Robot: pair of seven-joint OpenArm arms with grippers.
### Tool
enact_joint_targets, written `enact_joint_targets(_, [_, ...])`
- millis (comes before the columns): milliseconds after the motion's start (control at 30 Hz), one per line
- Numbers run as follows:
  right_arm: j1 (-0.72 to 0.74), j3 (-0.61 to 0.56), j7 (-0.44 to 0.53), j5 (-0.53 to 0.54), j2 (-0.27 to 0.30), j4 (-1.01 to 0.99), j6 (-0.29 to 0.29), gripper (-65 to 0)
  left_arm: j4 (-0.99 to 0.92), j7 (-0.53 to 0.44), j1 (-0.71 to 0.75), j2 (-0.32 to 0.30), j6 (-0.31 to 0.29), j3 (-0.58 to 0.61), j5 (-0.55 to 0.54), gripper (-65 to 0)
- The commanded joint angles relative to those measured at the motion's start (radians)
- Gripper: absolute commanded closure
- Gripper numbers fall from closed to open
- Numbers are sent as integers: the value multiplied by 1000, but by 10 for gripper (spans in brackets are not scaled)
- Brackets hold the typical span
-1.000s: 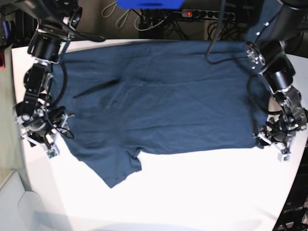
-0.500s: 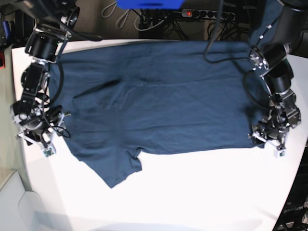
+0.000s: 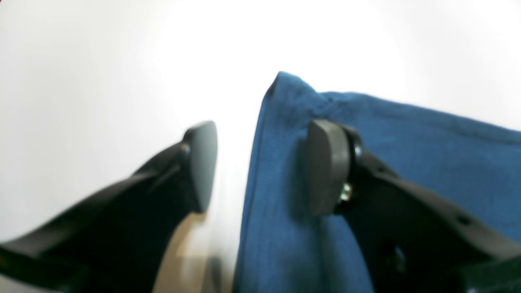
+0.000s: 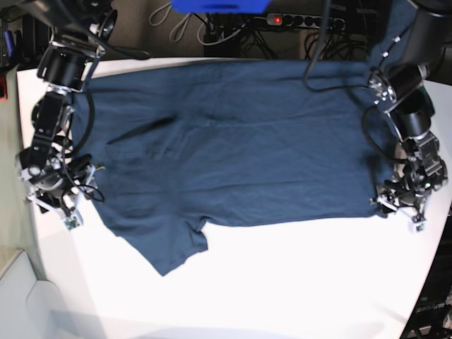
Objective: Layout the t-shirt on the table in an organized manner, then fold the t-shirt properly
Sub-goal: 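Move both grippers down to the hem corners of the shirt, then grasp the hem corners with both grippers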
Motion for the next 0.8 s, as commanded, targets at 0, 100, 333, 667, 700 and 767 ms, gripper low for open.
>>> enact_joint_targets(0, [25, -1, 19, 7, 10, 12, -4, -402, 16, -21, -31, -12, 4, 1, -4, -342])
enact_joint_targets(100, [41, -1, 23, 7, 9, -35, -4, -402, -21, -23, -31, -12, 5, 1, -4, -342])
enact_joint_targets(333, [110, -1, 120, 7, 13, -190, -4, -401, -153, -107, -45, -32, 5, 47, -4, -337])
enact_joint_targets(667, [280, 1, 175, 7, 13, -419, -4, -400, -188, -121, -48, -38, 5, 108, -11, -81])
enact_joint_targets(700, [289, 1, 197, 6, 13, -439, -4, -400, -188, -121, -48, -38, 5, 108, -11, -81])
enact_joint_targets(767, [295, 1, 240, 6, 16, -479, -4, -400, -188, -121, -48, -38, 5, 111, -11, -78])
